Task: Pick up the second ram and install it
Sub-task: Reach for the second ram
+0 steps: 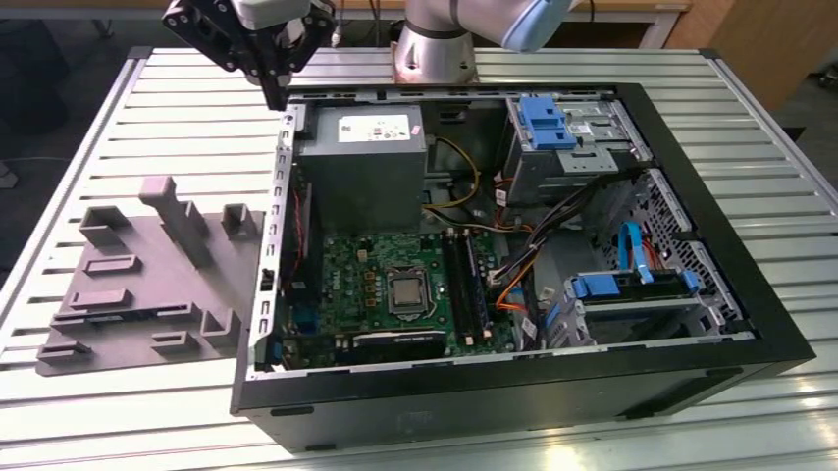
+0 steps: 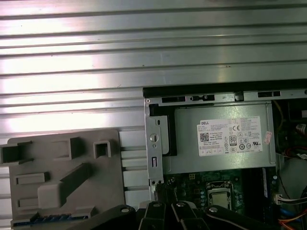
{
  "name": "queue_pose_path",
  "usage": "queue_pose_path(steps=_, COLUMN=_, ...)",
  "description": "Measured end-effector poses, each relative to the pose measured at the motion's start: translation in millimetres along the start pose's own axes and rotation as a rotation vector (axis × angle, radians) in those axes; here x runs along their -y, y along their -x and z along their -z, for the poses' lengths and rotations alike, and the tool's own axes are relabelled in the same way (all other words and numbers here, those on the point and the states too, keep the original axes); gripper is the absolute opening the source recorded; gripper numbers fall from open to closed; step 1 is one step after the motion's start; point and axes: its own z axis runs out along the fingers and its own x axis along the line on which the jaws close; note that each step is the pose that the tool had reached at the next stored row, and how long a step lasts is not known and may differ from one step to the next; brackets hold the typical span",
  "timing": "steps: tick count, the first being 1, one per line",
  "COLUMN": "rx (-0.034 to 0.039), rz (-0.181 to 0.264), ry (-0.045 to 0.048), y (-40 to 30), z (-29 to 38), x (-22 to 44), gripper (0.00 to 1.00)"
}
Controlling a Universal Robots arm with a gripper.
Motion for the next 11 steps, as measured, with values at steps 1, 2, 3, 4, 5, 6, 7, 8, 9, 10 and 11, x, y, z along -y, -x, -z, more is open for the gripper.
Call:
queue_pose_path(steps=1, rx=0.0, rz=0.0, ry=0.0, y=-0.7, z=0.0, x=0.0, gripper=0.11)
queue_pose_path(steps=2, rx=0.0, rz=0.0, ry=0.0, y=-1.3, z=0.0, x=0.1, gripper=0.11)
queue_pose_path(steps=3, rx=0.0, rz=0.0, ry=0.0001, y=-2.0, z=0.0, x=0.1, gripper=0.11)
queue_pose_path(steps=4, rx=0.0, rz=0.0, ry=0.0001, y=-2.5, z=0.0, x=0.2, gripper=0.11)
queue_pose_path(steps=5, rx=0.0001, rz=0.0, ry=0.0001, y=-3.1, z=0.0, x=0.2, gripper=0.11)
queue_pose_path(steps=6, rx=0.0, rz=0.0, ry=0.0, y=-3.6, z=0.1, x=0.3, gripper=0.11)
queue_pose_path(steps=7, rx=0.0, rz=0.0, ry=0.0, y=-4.4, z=0.1, x=0.3, gripper=0.11)
queue_pose_path(steps=8, rx=0.0, rz=0.0, ry=0.0, y=-5.2, z=0.2, x=0.4, gripper=0.11)
queue_pose_path(steps=9, rx=0.0, rz=0.0, ry=0.0, y=-6.1, z=0.2, x=0.5, gripper=0.11)
queue_pose_path(steps=10, rx=0.0001, rz=0.0, ry=0.0001, y=-6.7, z=0.1, x=0.5, gripper=0.11)
queue_pose_path(steps=11, rx=0.0001, rz=0.0, ry=0.0001, y=-7.3, z=0.2, x=0.6, gripper=0.11)
